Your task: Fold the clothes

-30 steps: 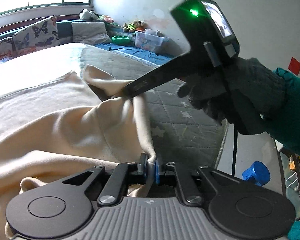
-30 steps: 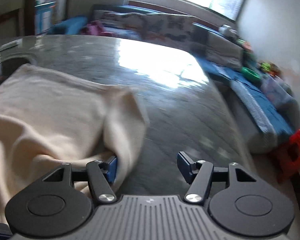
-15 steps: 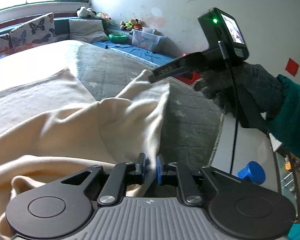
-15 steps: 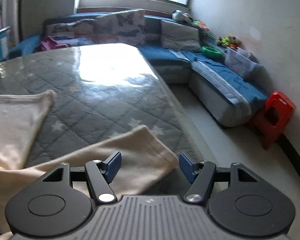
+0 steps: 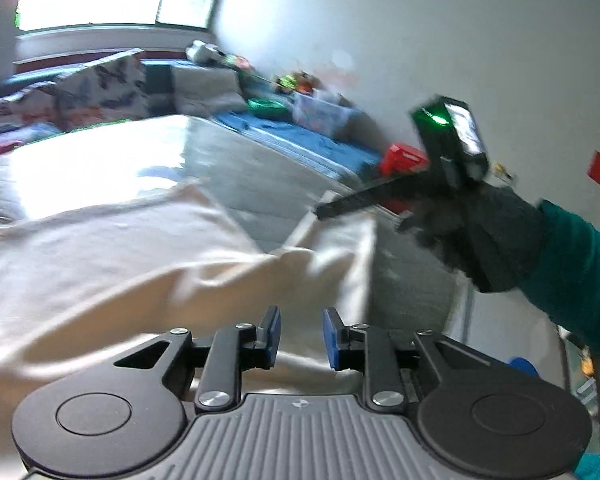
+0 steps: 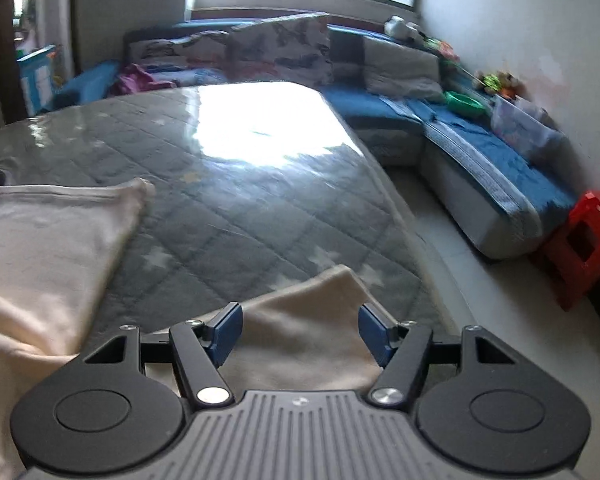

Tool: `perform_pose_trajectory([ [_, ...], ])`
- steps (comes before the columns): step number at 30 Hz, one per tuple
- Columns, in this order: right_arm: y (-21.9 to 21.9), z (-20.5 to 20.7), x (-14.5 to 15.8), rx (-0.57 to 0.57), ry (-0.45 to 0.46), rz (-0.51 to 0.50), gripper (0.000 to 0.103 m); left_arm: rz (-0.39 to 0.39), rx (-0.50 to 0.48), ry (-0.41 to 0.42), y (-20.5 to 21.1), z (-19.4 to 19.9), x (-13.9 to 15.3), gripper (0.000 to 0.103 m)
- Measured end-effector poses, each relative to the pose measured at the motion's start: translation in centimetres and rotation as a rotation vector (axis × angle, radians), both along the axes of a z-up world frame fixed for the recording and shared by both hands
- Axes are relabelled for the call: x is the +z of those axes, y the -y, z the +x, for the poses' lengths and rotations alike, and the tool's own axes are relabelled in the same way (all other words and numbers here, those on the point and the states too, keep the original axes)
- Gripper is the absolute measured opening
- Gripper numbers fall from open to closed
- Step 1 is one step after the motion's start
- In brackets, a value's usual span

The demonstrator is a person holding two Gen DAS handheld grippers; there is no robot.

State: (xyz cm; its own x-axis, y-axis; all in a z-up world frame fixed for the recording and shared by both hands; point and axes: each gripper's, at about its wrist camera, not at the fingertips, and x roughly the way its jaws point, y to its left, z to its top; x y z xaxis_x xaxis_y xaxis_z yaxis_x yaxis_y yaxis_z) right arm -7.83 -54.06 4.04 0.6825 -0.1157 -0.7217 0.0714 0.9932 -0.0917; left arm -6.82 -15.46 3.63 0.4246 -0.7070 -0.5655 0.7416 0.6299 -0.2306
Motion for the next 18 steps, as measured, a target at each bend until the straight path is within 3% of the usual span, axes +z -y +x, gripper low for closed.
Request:
perform_pose_trajectory([
  [2, -1.1, -0.4, 0.6, 0.059, 0.009, 0.013, 0.066, 0.046, 0.054, 0.027, -1.7, -0.1, 0.1, 0.026],
  [15, -10.0, -5.6, 4.2, 0.528, -0.019, 0.141, 0.05, 0.133, 0.104, 0.118, -4.4, -1.8, -0.5, 0.025],
  [16, -10.7, -6.1, 4.3, 0.57, -0.03, 0.149, 0.05, 0.139, 0.108, 0.125, -4.6, -1.9, -0.5, 0.022],
  [18, -12.2, -6.9, 4.3, 0.635, -0.046, 0.154, 0.048, 0.152, 0.116, 0.139, -5.1, -2.2, -0.6, 0.006],
])
